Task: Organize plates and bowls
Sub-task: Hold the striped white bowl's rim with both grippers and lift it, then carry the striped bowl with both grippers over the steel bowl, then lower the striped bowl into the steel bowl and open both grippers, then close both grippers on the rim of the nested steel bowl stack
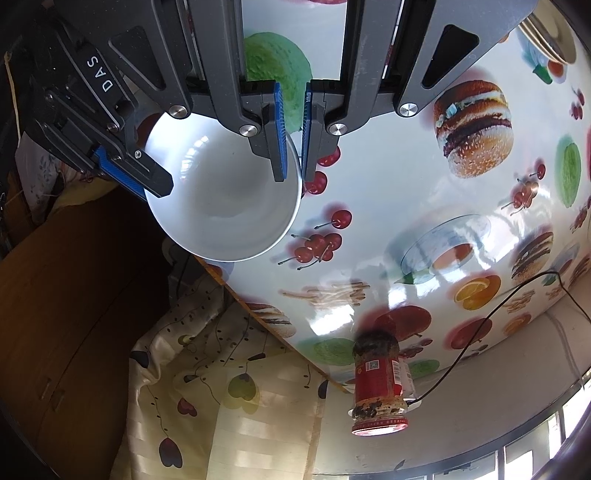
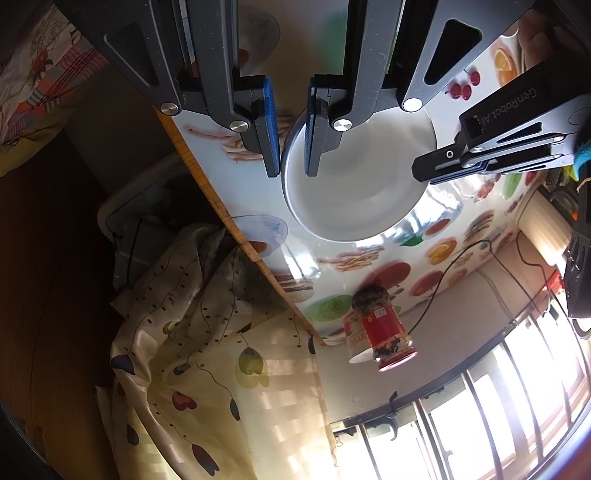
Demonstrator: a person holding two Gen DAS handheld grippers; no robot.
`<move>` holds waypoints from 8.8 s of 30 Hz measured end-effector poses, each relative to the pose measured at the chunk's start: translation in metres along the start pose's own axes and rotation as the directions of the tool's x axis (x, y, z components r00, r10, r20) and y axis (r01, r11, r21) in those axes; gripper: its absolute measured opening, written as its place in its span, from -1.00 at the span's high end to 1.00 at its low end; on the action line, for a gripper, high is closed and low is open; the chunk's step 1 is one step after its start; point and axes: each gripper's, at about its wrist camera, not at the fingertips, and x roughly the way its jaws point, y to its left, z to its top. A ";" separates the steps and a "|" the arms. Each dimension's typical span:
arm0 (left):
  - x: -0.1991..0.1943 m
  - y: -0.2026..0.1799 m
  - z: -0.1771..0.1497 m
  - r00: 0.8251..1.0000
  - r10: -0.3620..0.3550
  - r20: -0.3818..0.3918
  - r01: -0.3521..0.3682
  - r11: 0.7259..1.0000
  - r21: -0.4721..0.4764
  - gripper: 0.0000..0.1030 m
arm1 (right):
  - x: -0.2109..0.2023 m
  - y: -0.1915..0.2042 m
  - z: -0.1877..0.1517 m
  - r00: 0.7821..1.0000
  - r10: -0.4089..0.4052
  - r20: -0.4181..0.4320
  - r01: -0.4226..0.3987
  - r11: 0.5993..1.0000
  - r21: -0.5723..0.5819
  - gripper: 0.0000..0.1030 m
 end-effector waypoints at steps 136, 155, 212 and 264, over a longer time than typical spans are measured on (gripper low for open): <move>-0.126 0.060 -0.165 0.981 -0.068 0.184 0.108 0.970 -0.216 0.85 | -0.114 0.064 -0.120 0.982 0.189 0.016 -0.188 0.981 -0.046 0.72; -0.124 0.059 -0.164 0.983 -0.071 0.167 0.109 0.966 -0.233 0.85 | -0.109 0.066 -0.122 0.977 0.215 -0.001 -0.215 0.975 -0.046 0.73; -0.131 0.057 -0.174 0.987 -0.058 0.147 0.092 0.967 -0.238 0.72 | -0.114 0.071 -0.116 0.984 0.178 -0.020 -0.179 0.983 -0.043 0.50; -0.081 0.115 -0.218 0.937 -0.309 0.163 0.349 0.816 -0.461 0.27 | -0.074 -0.009 -0.165 0.900 0.437 -0.007 -0.422 0.874 0.242 0.46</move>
